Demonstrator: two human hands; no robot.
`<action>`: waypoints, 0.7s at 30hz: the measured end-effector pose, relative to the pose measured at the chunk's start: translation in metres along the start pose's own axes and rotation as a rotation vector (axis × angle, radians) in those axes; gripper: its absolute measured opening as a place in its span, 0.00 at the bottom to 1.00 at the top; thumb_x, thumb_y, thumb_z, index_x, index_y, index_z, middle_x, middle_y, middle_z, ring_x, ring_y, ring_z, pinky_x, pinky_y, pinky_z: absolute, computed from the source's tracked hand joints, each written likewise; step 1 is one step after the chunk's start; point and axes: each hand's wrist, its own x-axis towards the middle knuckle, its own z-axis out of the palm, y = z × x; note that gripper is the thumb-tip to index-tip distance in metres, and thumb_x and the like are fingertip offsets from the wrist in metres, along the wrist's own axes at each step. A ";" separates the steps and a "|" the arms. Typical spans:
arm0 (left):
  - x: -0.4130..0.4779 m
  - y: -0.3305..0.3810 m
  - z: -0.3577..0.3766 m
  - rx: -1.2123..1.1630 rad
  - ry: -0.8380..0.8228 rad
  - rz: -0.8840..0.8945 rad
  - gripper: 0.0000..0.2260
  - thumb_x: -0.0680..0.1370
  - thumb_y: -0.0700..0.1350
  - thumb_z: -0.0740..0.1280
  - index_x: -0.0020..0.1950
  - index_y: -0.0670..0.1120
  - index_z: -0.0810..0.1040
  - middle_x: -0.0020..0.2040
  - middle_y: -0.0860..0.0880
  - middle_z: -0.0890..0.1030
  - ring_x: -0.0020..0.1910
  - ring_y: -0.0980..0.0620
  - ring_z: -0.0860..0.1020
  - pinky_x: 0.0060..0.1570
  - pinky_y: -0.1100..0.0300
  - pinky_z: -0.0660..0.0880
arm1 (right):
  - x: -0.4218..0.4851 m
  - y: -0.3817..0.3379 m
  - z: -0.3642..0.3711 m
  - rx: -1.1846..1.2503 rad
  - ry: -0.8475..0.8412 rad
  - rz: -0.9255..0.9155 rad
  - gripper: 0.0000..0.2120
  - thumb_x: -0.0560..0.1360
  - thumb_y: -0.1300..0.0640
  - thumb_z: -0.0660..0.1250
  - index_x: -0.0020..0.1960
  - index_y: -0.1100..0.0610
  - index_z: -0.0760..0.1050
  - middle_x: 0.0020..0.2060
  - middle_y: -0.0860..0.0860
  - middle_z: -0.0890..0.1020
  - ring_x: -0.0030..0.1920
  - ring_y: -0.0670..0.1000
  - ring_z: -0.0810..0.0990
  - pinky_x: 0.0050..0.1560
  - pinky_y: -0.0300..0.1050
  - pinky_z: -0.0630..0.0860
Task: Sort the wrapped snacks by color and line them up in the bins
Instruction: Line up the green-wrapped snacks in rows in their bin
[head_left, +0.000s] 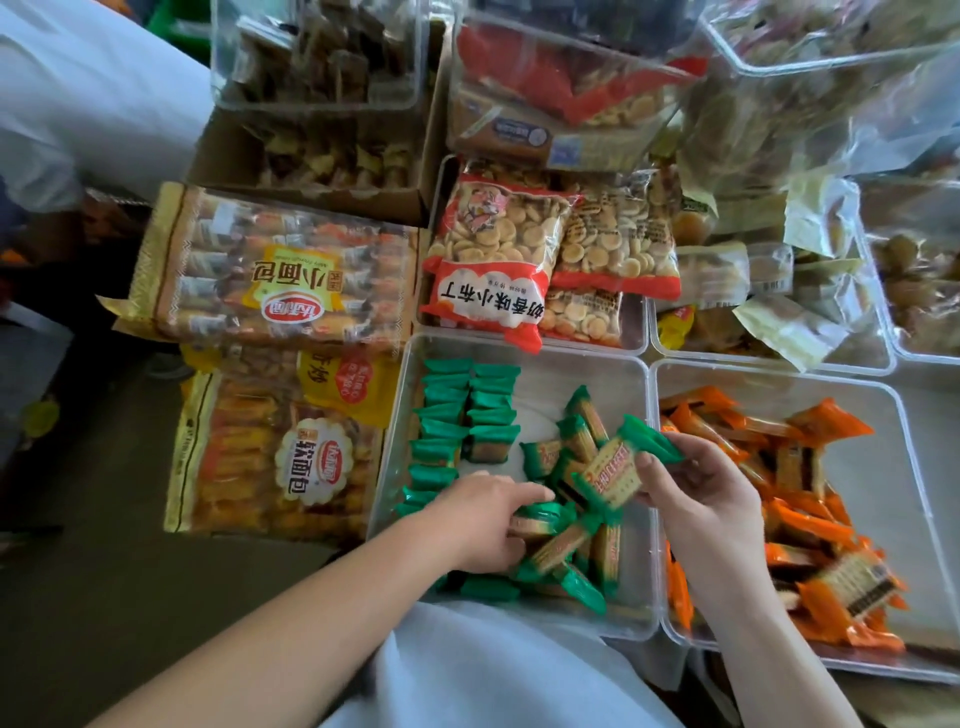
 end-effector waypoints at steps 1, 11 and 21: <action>-0.006 -0.002 0.001 -0.019 0.023 0.026 0.32 0.77 0.50 0.69 0.79 0.65 0.64 0.69 0.50 0.76 0.68 0.45 0.73 0.67 0.50 0.74 | 0.001 -0.002 0.005 -0.005 -0.016 -0.009 0.09 0.77 0.58 0.75 0.55 0.49 0.83 0.45 0.51 0.87 0.48 0.56 0.86 0.50 0.55 0.85; -0.058 -0.021 0.035 -0.218 0.337 0.103 0.33 0.73 0.46 0.71 0.78 0.58 0.70 0.71 0.55 0.77 0.71 0.53 0.72 0.70 0.57 0.71 | 0.036 0.010 0.077 -0.153 -0.294 0.165 0.09 0.75 0.62 0.78 0.52 0.53 0.83 0.44 0.49 0.89 0.45 0.49 0.88 0.47 0.45 0.85; -0.070 -0.037 0.047 -0.410 0.477 0.048 0.29 0.75 0.48 0.72 0.76 0.53 0.74 0.73 0.59 0.74 0.71 0.59 0.72 0.71 0.64 0.69 | 0.050 0.041 0.119 -0.317 -0.385 0.216 0.12 0.72 0.65 0.78 0.50 0.52 0.83 0.40 0.50 0.84 0.36 0.50 0.82 0.39 0.44 0.80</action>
